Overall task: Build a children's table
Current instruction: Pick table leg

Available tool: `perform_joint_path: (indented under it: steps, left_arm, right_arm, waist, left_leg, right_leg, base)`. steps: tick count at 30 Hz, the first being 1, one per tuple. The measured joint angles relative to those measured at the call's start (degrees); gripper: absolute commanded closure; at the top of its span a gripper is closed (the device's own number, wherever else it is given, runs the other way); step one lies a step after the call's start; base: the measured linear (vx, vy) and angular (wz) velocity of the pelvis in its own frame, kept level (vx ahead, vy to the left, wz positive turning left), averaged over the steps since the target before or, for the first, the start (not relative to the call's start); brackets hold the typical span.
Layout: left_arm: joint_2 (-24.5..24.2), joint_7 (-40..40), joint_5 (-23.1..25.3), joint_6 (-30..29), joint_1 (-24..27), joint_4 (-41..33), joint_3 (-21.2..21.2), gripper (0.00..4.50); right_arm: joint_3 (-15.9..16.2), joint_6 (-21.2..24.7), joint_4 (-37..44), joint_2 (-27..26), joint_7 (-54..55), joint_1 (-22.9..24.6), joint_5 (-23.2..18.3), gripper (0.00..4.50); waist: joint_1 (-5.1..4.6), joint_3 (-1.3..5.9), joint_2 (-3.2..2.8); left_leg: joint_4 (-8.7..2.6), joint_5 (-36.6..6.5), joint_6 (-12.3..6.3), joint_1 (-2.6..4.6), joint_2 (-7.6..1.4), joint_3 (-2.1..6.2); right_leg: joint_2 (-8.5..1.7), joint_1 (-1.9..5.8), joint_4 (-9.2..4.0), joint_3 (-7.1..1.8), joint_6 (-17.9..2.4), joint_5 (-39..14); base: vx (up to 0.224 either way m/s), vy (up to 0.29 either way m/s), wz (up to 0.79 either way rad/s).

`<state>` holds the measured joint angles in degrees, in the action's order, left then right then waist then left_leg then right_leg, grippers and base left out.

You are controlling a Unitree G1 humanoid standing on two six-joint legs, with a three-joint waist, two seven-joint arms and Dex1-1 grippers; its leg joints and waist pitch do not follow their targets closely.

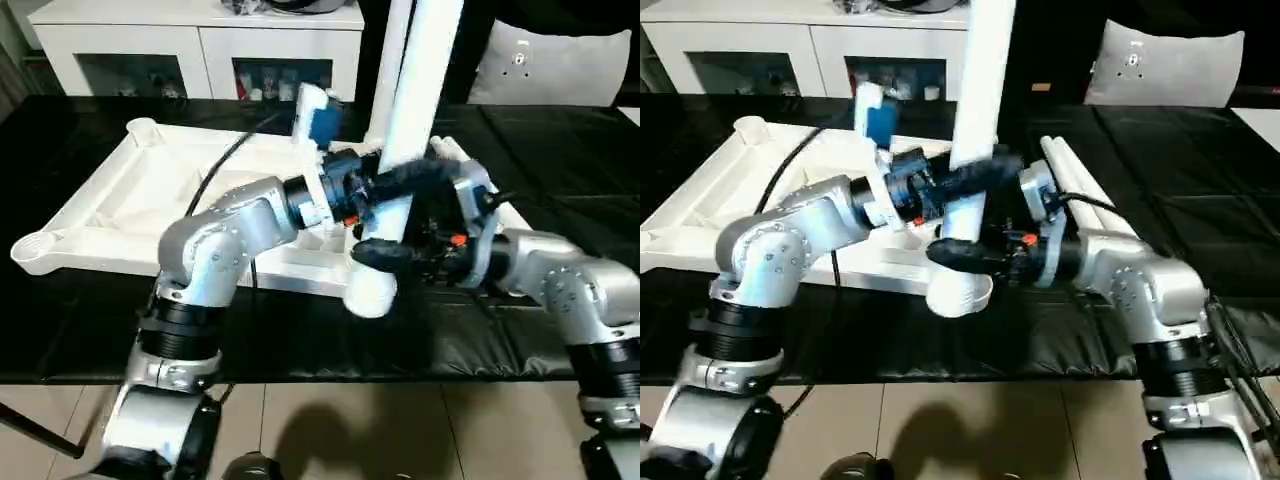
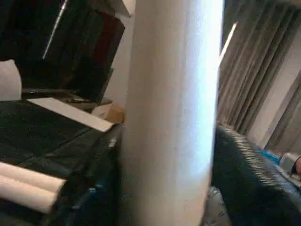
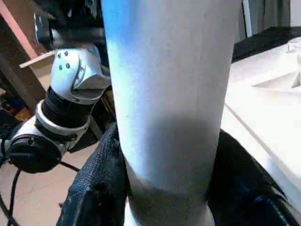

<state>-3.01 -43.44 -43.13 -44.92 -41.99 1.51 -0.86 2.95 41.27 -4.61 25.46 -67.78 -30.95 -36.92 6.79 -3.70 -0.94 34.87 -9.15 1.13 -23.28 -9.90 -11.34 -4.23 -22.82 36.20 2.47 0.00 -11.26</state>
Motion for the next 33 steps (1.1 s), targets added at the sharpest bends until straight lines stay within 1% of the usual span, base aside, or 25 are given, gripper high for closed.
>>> perform_joint_path:
  steps: [1,2,3,6,8,10,12,14,17,24,28,31,33]
  left_arm:
    - [0.1,0.1,0.0,-0.1,0.1,-0.2,-0.1,1.48]
    - [0.2,0.2,-0.1,-0.2,0.4,-0.3,-0.2,1.34]
    - [0.3,0.4,-0.1,-0.3,0.8,-0.5,-0.2,1.09]
    - [1.0,1.4,-0.1,-0.3,1.1,-0.9,-0.1,1.03]
    - [1.7,3.1,0.6,0.3,1.1,-1.0,-0.2,0.72]
    - [2.1,3.9,1.1,0.4,1.1,-1.0,0.2,0.65]
    - [2.2,4.7,2.8,1.0,1.1,-1.0,1.3,0.58]
    - [2.2,4.9,4.3,1.5,1.1,-1.0,2.1,0.13]
    - [2.2,5.0,4.8,1.8,1.1,-1.0,2.3,0.13]
    - [2.1,5.5,6.9,3.7,2.0,-2.5,3.1,0.13]
    - [3.7,8.2,7.5,5.8,1.8,-2.2,2.6,0.13]
    - [3.8,9.1,7.5,6.4,1.6,-2.3,2.0,0.13]
    - [3.6,11.9,8.2,6.7,2.2,-2.3,1.2,0.13]
  right_arm:
    - [0.1,-0.2,0.0,0.0,0.1,0.0,0.3,2.62]
    - [0.3,-0.3,0.0,0.0,0.1,0.0,0.5,2.62]
    - [0.5,-0.3,0.0,0.0,0.2,0.0,0.6,2.62]
    - [0.5,-1.0,-0.1,-0.9,1.8,0.1,1.2,2.62]
    - [0.6,-2.3,-0.6,-1.8,3.5,0.0,2.4,2.62]
    - [1.0,-3.1,-1.1,-2.0,4.6,0.0,3.6,2.62]
    - [2.0,-4.6,-1.6,-2.4,6.3,0.0,5.7,2.62]
    - [2.8,-7.0,-2.9,-4.3,8.7,-0.1,7.9,2.62]
    - [3.2,-8.9,-4.3,-5.0,10.7,-0.1,9.8,2.62]
    - [3.3,-11.6,-4.7,-6.4,12.2,-0.1,11.2,2.62]
    - [1.5,-12.6,-4.8,-8.1,16.0,0.0,11.5,2.62]
    - [-2.0,-12.1,-4.8,-8.7,20.2,0.7,10.8,2.62]
    - [-4.2,-11.2,-3.3,-8.5,23.0,2.2,10.4,2.63]
  waist:
    - [0.00,0.00,0.00]
    - [0.00,0.00,0.00]
    - [-0.01,0.00,0.00]
    - [-0.01,0.00,0.00]
    - [0.02,0.00,0.00]
    - [0.06,0.00,0.00]
    - [-0.04,0.00,0.00]
    - [-0.17,0.00,0.00]
    - [-0.24,0.00,0.00]
    - [-0.23,0.00,0.00]
    - [-0.23,0.00,0.00]
    - [-0.14,0.00,0.00]
    - [-0.22,0.01,-0.01]
  left_leg:
    - [0.00,0.0,0.00,0.00,0.00,0.00]
    - [0.00,0.0,0.00,0.01,0.00,0.00]
    - [0.00,0.0,0.00,0.01,0.00,0.00]
    - [0.01,0.0,0.00,0.01,0.00,0.00]
    - [0.01,0.0,0.00,0.00,0.00,0.00]
    - [0.03,0.0,0.00,0.00,0.00,0.00]
    - [0.03,0.0,0.00,0.00,0.00,0.00]
    - [0.02,0.0,0.00,0.01,0.00,0.01]
    - [0.01,0.0,0.00,0.00,0.00,0.00]
    - [0.02,0.0,-0.01,0.00,0.00,0.00]
    - [0.05,0.0,-0.01,0.00,0.00,0.00]
    - [0.05,0.0,-0.01,0.00,0.00,0.00]
    - [0.05,0.0,-0.02,0.00,0.01,0.00]
  right_leg:
    - [0.00,0.00,0.00,0.00,0.0,0.0]
    - [0.00,0.01,0.00,0.00,0.0,0.0]
    - [0.00,0.01,0.00,0.00,0.0,0.0]
    - [0.00,0.01,0.00,0.00,0.0,0.0]
    - [0.00,0.02,0.00,0.00,0.0,0.0]
    - [-0.01,0.03,0.00,0.00,0.0,0.0]
    - [-0.01,0.02,0.00,0.00,0.0,0.0]
    - [-0.01,0.01,0.00,0.00,0.0,0.0]
    - [-0.01,0.00,0.00,0.00,0.0,0.0]
    - [-0.01,0.01,-0.01,0.00,0.0,0.0]
    - [-0.01,0.03,-0.01,-0.02,0.0,0.1]
    - [-0.02,0.04,-0.01,-0.01,0.0,0.1]
    - [-0.02,0.05,-0.02,-0.02,0.0,0.1]
  base:
    - [0.000,0.000,0.00]
    - [0.000,0.000,0.00]
    - [0.000,0.000,0.00]
    - [0.000,0.000,0.00]
    - [0.000,0.000,0.00]
    - [0.000,0.000,0.00]
    - [0.000,0.000,0.00]
    - [0.000,0.000,0.00]
    - [0.000,0.000,0.00]
    - [0.000,0.000,0.00]
    - [0.000,0.000,0.00]
    - [0.000,0.000,0.00]
    - [0.000,0.000,0.00]
